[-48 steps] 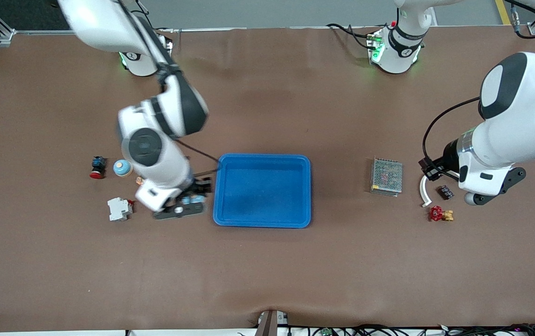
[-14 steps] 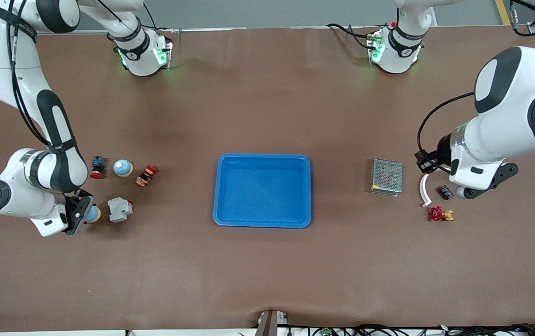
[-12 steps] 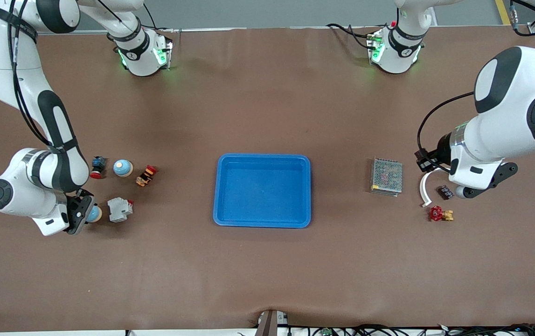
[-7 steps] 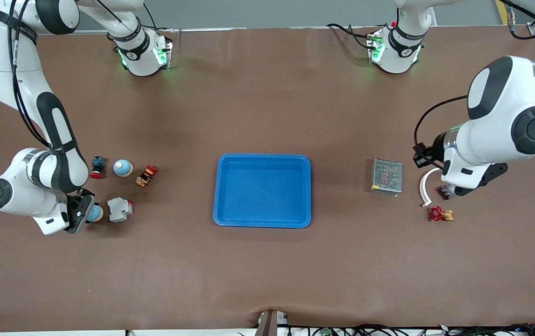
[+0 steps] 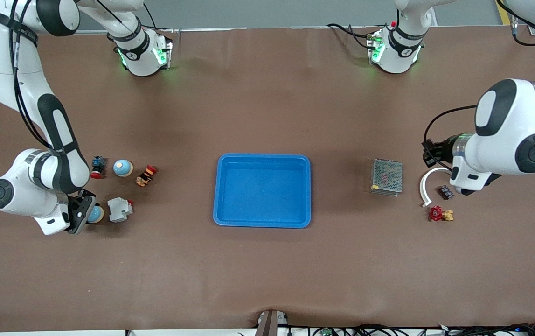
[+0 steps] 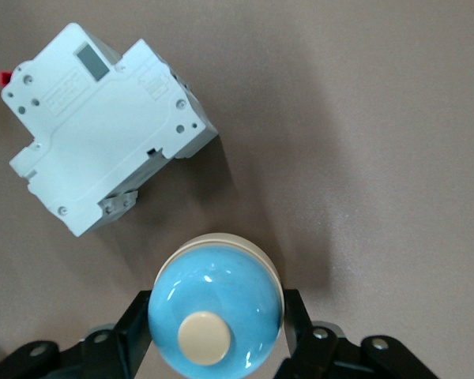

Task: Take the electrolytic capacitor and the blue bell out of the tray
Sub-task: 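Place the bell with the right gripper while the left gripper carries the capacitor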

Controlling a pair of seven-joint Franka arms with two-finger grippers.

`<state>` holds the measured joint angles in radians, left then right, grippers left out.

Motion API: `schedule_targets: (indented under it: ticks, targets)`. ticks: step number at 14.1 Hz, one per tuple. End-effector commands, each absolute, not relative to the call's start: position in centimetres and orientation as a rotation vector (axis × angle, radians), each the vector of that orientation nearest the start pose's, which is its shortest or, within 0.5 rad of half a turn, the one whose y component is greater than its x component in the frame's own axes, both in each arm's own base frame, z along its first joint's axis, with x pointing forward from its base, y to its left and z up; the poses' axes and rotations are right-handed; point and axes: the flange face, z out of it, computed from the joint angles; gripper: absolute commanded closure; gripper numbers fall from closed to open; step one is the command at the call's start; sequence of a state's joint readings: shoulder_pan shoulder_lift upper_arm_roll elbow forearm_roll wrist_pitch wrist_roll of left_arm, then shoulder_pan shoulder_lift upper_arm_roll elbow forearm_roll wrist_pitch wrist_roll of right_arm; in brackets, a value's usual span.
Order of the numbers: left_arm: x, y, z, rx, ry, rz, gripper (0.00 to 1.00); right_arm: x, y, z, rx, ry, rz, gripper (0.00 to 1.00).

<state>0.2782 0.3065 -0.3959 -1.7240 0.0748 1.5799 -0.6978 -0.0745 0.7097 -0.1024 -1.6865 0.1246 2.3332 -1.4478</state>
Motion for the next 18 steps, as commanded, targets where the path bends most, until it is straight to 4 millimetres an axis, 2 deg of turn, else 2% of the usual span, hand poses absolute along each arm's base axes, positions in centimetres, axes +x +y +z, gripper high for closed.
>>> schedule_targets:
  ticks: [1,4,6,8,11,14,18]
  targets:
    - [57.1,-2.2,36.7,-2.835,-0.793,0.599,1.0,66.5,-11.2,18.7,-2.531,-1.738,0.001,0.0]
    - [56.1,0.0,33.4,-2.842,-0.762,0.584,1.0,67.4,-10.9,20.3,-2.526,-1.743,-0.007,0.0]
    - [54.8,1.5,30.4,-2.859,-0.735,0.574,1.0,68.3,-10.7,22.2,-2.51,-1.745,-0.002,0.0]
    - [53.2,1.6,27.5,-2.852,-0.683,0.555,1.0,69.3,-10.2,24.8,-2.489,-1.749,0.006,0.0]
    - [51.0,1.8,24.2,-2.854,-0.625,0.514,1.0,69.9,-8.8,30.7,-2.532,-1.627,0.037,0.0]
    - [49.6,2.9,21.4,-2.883,-0.587,0.414,1.0,69.7,-4.8,36.5,-2.638,-1.417,0.096,0.0]
    - [49.7,3.0,20.1,-2.91,-0.593,0.391,1.0,67.9,3.1,44.3,-2.84,-0.969,0.187,0.0]
